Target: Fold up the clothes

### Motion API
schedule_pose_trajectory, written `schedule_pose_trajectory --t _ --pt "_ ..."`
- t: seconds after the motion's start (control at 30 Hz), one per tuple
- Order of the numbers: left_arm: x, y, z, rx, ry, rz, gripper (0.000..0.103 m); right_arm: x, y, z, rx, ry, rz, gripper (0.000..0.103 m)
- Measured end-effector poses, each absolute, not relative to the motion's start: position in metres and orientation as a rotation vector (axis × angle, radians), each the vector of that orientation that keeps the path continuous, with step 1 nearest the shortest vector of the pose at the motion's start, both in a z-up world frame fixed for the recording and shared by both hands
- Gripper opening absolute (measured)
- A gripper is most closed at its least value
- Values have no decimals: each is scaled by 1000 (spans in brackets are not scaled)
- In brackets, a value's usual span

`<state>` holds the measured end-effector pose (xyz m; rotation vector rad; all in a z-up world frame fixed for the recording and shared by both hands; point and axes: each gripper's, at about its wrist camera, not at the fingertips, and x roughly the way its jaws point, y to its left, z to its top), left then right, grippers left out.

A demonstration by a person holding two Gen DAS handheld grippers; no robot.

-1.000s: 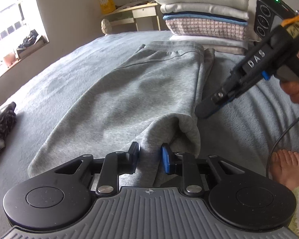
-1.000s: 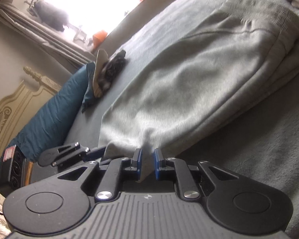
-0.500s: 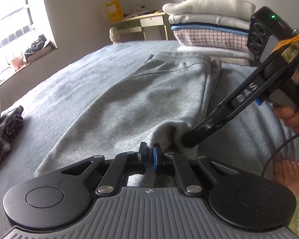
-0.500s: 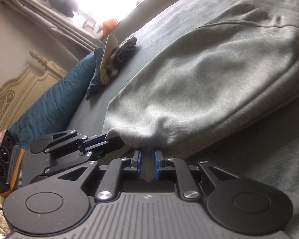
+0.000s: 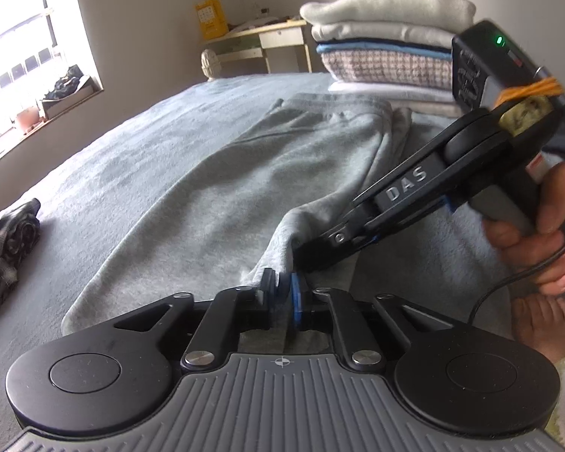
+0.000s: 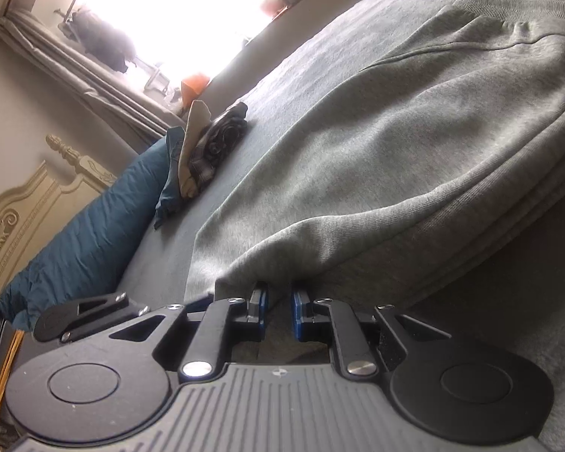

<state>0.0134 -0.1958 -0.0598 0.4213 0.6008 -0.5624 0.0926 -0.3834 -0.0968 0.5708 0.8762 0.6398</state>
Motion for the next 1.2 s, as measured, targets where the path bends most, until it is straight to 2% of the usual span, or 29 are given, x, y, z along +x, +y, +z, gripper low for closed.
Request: schedule_pose_trajectory --t 0.1,0.27,0.3,0.37,0.4,0.6,0.77,0.93,1.03,1.1,1.2 --pt "13 -201 -66 483 595 -538 27 89 -384 -94 544 874 637 14" --pt "24 -202 -75 522 605 -494 28 87 -382 -91 521 871 648 14" --pt "26 -201 -75 512 607 -492 23 86 -381 -91 515 869 652 14" --pt "27 -199 -73 489 598 -488 6 87 -379 -91 505 872 661 14" --pt "27 -198 -71 479 589 -487 3 88 -377 -91 499 876 664 15" --pt "12 -192 -53 411 495 -527 2 99 -364 -97 465 888 648 14" --pt "4 -191 -58 437 507 -555 2 106 -362 -102 550 807 600 14" --pt "7 -187 -60 419 518 -546 2 103 -370 -111 621 833 595 14" --pt "8 -184 -56 401 507 -550 2 93 -385 -102 612 823 639 20" --pt "9 -182 -55 391 503 -551 2 86 -394 -95 585 813 680 29" --pt "9 -181 -57 390 501 -553 2 79 -401 -88 528 821 743 29"
